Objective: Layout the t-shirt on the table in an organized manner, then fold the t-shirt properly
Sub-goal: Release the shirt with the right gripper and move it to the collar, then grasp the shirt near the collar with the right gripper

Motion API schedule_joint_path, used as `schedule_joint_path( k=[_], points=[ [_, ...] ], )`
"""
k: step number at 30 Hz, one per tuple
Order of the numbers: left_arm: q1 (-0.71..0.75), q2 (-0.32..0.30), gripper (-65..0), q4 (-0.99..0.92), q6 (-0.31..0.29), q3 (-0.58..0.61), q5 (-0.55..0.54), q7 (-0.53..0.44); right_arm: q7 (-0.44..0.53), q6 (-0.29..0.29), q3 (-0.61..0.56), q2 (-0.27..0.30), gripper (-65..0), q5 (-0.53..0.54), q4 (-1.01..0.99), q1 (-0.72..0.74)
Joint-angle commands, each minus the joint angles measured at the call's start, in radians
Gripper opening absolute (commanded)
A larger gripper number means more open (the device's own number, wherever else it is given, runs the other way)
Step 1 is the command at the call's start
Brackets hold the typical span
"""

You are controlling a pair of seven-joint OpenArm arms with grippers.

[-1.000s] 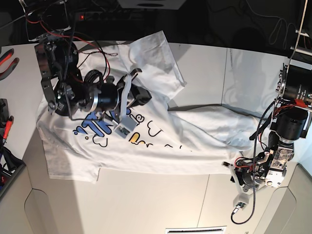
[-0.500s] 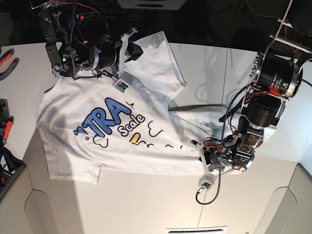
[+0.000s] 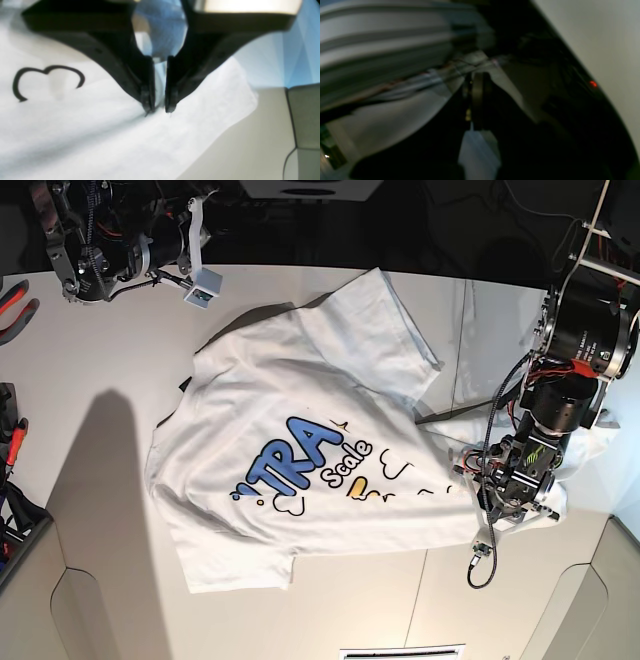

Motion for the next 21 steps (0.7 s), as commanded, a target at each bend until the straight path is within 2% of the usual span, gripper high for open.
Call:
schedule_joint_path(
  k=[1, 2, 4, 7, 10, 13, 17, 21],
  points=[
    [-0.023, 0.001, -56.0, 0.006, -0.029, -0.001, -0.014, 0.005, 0.023, 0.007, 0.003, 0.005, -65.0, 0.06, 0.021, 0.016],
    [-0.023, 0.004, -56.0, 0.006, -0.048, -0.001, -0.032, 0.006, 0.034, 0.008, 0.003, -0.003, -65.0, 0.09, 0.027, 0.024],
    [-0.023, 0.018, -56.0, 0.006, -0.069, -0.001, -0.055, 0.006, 0.054, 0.008, 0.003, -0.043, -65.0, 0.085, 0.044, 0.05],
    [-0.022, 0.047, -56.0, 0.006, -0.105, -0.001, -0.058, 0.023, 0.124, 0.008, 0.003, -0.148, -65.0, 0.042, 0.053, 0.104],
    [-0.022, 0.074, -56.0, 0.006, -0.11, -0.001, -0.057, 0.029, 0.232, 0.011, -0.016, -0.261, -65.0, -0.087, 0.052, 0.163],
    [-0.023, 0.089, -56.0, 0.006, -0.109, -0.001, -0.057, 0.028, 0.318, 0.0, -0.074, -0.34, -65.0, -0.27, 0.037, 0.218],
    [-0.023, 0.088, -56.0, 0.006, -0.109, -0.001, -0.057, 0.027, 0.378, -0.042, -0.168, -0.38, -65.0, -0.453, -0.07, 0.271],
    [-0.023, 0.082, -56.0, 0.006, -0.109, -0.001, -0.057, 0.027, 0.463, -0.112, -0.229, -0.379, -65.0, -0.544, -0.266, 0.31]
  ],
)
